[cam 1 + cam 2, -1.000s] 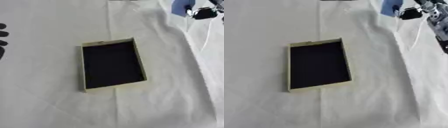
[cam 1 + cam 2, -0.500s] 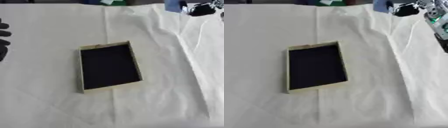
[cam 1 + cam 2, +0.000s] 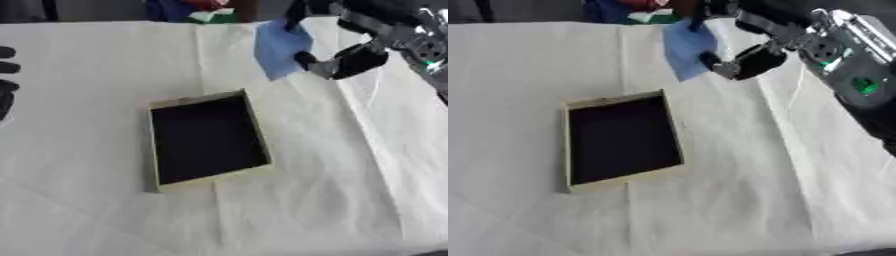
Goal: Pick up objects on the table and place them in the box.
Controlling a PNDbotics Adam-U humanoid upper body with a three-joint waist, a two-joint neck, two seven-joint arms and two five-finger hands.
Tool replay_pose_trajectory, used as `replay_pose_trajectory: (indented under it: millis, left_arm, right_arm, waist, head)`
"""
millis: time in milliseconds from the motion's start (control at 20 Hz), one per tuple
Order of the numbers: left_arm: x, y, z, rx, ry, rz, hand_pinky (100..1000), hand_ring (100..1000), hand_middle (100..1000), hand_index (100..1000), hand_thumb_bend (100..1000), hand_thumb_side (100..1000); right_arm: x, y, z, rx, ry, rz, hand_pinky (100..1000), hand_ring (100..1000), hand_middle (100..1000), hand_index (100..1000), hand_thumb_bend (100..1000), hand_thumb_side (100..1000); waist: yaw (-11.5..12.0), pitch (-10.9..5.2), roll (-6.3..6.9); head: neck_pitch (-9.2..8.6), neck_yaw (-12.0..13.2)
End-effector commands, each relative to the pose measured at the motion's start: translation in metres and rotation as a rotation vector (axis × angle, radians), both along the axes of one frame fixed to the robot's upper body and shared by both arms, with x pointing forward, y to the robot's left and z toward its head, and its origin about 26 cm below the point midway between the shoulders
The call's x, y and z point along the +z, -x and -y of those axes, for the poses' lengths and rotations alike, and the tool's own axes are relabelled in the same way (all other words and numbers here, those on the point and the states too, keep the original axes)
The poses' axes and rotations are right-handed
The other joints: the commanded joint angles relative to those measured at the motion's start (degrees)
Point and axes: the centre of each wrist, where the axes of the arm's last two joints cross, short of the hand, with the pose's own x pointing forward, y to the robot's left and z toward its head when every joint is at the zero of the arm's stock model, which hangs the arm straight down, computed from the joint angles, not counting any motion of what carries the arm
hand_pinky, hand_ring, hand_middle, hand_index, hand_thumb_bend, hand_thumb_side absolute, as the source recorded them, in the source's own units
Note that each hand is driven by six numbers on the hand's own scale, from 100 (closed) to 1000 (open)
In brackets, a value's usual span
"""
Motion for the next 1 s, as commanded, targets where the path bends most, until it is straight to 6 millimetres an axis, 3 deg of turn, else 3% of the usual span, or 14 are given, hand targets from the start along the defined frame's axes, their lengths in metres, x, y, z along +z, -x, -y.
replay_pose_trajectory:
  millis: [50,300,700,800,1000]
  left_arm:
    - [0.007,0.001,-0.004,0.015,-0.007,0.026,697,772,769,900,591,721]
    - [0.006,0.000,-0.002,0.007,-0.005,0.021,697,772,768,900,591,721]
    - [0.005,0.000,0.004,-0.016,0.000,0.017,696,772,768,901,590,722]
    - [0.005,0.000,0.005,-0.018,0.001,0.017,695,772,768,901,590,722]
    - [0.004,0.000,0.005,-0.021,0.003,0.015,695,772,768,901,589,722]
  right_arm:
    - [0.006,0.010,-0.021,0.078,0.079,-0.006,859,805,437,497,100,170]
    - [-0.015,-0.003,-0.049,0.168,0.135,-0.103,853,804,446,507,100,170]
    - [-0.049,-0.053,-0.053,0.097,0.141,-0.152,847,810,480,544,100,185]
    - [-0.054,-0.062,-0.052,0.079,0.127,-0.142,849,818,515,585,100,217]
    - [-0.062,-0.072,-0.052,0.054,0.124,-0.135,868,858,685,790,100,324]
  waist:
    - [-0.1,-1.25,0.08]
    - [-0.3,-1.65,-0.04]
    - [0.2,-1.58,0.04]
    - [0.2,-1.49,0.04]
    - [0.2,-1.25,0.02]
  head:
    - [0.16,0.0]
    - [0.21,-0.4]
    - [0.03,-1.3]
    - [0.10,-1.4]
    - [0.23,-1.5]
